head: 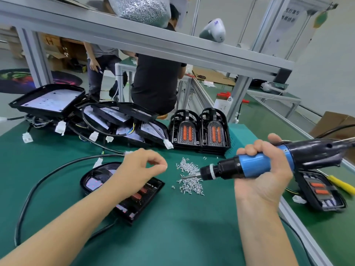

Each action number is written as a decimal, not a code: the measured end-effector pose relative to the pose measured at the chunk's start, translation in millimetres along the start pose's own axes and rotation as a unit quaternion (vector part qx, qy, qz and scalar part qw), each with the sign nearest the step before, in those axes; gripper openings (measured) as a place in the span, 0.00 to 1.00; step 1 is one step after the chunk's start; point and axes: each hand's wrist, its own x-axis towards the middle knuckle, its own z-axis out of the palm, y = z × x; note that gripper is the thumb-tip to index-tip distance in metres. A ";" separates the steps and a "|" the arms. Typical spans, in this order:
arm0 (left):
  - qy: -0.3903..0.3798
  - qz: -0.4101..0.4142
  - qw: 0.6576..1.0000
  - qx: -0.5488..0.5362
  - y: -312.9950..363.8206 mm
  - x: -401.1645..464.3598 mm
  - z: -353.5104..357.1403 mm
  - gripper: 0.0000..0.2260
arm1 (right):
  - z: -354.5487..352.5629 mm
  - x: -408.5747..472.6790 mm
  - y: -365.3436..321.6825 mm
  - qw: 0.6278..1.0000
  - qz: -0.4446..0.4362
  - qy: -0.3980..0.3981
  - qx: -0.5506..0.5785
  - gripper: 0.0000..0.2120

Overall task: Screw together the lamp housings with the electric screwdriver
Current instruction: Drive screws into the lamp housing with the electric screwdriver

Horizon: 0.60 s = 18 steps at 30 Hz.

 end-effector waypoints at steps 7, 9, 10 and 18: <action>0.063 -0.117 0.941 -0.312 -6.4 -56.8 -24.7 0.02 | 36.0 -19.2 19.5 0.997 0.050 -0.046 0.048 0.11; 0.080 -0.113 0.932 -0.335 -6.9 -65.2 -25.8 0.05 | 43.9 -25.8 26.2 0.994 0.068 -0.060 0.060 0.11; 0.086 -0.110 0.931 -0.338 -7.0 -68.0 -26.5 0.06 | 47.4 -28.8 29.2 0.993 0.075 -0.064 0.063 0.11; 0.101 -0.090 0.934 -0.330 -15.3 -78.3 -32.9 0.10 | 63.4 -40.8 41.5 0.992 0.086 -0.082 0.050 0.11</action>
